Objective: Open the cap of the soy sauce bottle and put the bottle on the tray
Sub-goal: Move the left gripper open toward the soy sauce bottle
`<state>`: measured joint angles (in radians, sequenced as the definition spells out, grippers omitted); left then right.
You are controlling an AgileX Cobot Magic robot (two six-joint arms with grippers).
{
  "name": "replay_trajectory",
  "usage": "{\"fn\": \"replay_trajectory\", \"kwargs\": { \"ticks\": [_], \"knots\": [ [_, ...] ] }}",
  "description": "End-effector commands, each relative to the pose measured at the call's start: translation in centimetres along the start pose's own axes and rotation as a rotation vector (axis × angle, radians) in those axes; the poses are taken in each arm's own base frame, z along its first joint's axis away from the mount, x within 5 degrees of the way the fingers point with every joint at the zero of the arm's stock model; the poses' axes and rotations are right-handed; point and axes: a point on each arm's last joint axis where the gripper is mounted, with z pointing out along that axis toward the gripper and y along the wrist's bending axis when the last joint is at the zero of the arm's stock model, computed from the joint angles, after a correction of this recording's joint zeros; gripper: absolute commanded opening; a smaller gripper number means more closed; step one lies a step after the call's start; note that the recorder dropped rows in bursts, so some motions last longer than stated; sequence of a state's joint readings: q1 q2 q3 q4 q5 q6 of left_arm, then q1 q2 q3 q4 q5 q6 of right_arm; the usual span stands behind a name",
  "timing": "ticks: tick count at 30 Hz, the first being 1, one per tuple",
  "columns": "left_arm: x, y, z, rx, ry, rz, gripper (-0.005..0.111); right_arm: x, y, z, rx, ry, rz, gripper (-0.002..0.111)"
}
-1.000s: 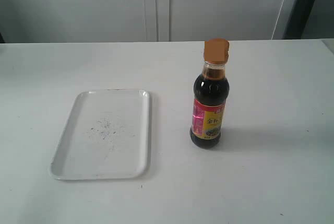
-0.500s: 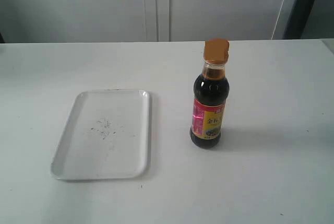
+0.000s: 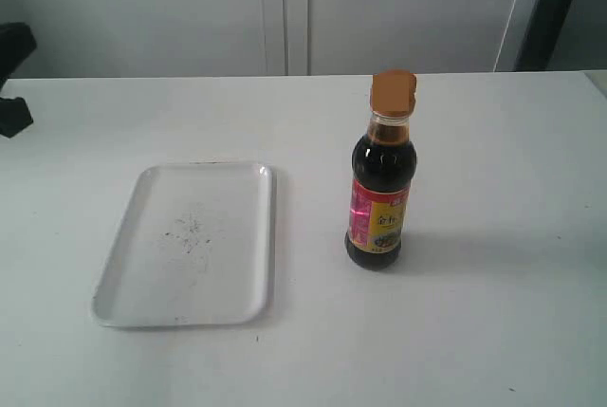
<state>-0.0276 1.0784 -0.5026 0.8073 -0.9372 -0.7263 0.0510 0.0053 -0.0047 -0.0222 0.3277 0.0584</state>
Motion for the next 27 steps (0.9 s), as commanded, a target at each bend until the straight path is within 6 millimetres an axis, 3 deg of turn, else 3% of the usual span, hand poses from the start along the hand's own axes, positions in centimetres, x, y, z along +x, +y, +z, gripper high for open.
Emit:
{"fn": "replay_trajectory", "kwargs": {
  "ticks": [1, 11, 15, 17, 19, 21, 22, 27],
  "knots": [
    [0.2, -1.2, 1.7, 0.134, -0.018, 0.006, 0.000, 0.0, 0.0, 0.0, -0.001, -0.012, 0.002, 0.000],
    [0.5, -4.6, 5.9, 0.338, -0.004, 0.011, 0.000, 0.0, 0.0, 0.0, -0.001, -0.012, 0.002, 0.000],
    [1.5, -5.8, 7.2, 0.452, -0.071, -0.038, 0.003, 0.0, 0.0, 0.0, -0.001, -0.012, 0.002, 0.000],
    [2.9, -5.7, 7.8, 0.461, -0.043, -0.055, 0.019, 0.0, 0.0, 0.0, -0.001, -0.012, 0.002, 0.000],
    [4.0, -5.6, 8.3, 0.457, -0.012, -0.068, 0.049, 0.0, 0.0, 0.0, -0.001, -0.012, 0.002, 0.000],
    [4.9, -5.6, 9.2, 0.474, 0.033, -0.138, 0.096, 0.0, 0.0, 0.0, -0.001, -0.012, 0.002, 0.000],
    [5.0, -5.7, 9.4, 0.486, 0.043, -0.144, 0.106, 0.0, 0.0, 0.0, -0.001, -0.012, 0.002, 0.000],
    [5.1, -7.5, 9.7, 0.578, 0.054, -0.110, 0.105, 0.0, 0.0, 0.0, -0.001, -0.012, 0.002, 0.000]
  ]
}}
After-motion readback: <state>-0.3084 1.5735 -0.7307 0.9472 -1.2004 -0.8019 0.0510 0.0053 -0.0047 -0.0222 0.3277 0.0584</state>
